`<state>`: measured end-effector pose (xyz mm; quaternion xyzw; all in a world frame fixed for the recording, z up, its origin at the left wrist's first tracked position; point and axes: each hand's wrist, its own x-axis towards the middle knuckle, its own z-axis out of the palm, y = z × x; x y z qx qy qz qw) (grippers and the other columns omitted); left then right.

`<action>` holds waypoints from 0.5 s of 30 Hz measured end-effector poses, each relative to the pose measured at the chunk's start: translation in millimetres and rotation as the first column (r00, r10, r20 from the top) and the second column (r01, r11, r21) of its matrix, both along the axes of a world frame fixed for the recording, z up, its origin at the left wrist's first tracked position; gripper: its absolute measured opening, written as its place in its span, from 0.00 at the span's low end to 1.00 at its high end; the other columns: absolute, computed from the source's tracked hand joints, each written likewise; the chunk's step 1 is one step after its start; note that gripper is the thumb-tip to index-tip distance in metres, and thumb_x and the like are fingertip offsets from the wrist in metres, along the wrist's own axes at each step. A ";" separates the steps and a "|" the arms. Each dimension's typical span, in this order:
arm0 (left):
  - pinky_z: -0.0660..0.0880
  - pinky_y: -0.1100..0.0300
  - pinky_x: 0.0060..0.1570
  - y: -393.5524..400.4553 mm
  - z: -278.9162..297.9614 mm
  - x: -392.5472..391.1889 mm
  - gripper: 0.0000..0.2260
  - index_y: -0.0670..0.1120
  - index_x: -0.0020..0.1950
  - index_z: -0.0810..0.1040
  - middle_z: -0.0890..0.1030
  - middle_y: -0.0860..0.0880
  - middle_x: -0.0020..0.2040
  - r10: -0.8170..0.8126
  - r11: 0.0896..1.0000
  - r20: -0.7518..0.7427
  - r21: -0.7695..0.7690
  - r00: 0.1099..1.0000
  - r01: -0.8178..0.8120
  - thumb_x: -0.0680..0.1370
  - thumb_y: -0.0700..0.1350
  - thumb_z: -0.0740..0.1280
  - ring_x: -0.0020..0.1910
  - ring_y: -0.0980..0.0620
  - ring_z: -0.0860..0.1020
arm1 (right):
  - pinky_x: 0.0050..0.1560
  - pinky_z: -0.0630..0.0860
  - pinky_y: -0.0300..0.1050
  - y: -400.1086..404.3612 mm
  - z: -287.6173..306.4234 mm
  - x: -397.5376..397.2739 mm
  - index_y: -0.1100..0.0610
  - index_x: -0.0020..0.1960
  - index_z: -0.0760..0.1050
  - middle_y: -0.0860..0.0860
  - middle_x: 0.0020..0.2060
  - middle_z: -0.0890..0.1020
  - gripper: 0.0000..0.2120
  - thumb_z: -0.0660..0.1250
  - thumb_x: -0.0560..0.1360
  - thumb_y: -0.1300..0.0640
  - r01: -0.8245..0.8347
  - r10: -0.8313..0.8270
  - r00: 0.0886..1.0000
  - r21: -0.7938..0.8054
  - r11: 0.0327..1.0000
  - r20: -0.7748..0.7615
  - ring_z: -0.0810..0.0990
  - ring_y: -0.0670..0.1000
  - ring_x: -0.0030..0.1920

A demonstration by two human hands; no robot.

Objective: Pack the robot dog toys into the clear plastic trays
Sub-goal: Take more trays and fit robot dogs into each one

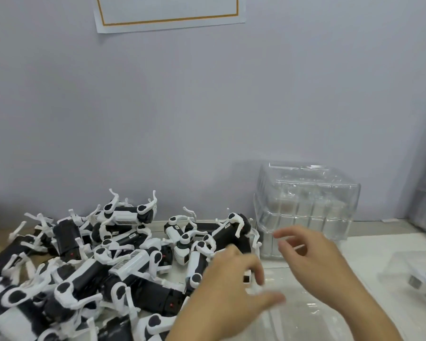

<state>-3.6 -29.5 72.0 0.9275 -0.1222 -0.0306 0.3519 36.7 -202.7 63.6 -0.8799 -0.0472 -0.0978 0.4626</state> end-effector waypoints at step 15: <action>0.79 0.53 0.52 -7.3 10.7 109.5 0.12 0.40 0.45 0.82 0.85 0.44 0.44 0.483 0.771 -0.237 -0.341 0.843 -0.538 0.81 0.46 0.65 0.43 0.47 0.81 | 0.37 0.72 0.34 -7.6 -10.8 6.7 0.43 0.46 0.81 0.39 0.35 0.84 0.12 0.63 0.79 0.58 0.043 -0.048 0.998 0.130 0.991 0.037 0.81 0.38 0.39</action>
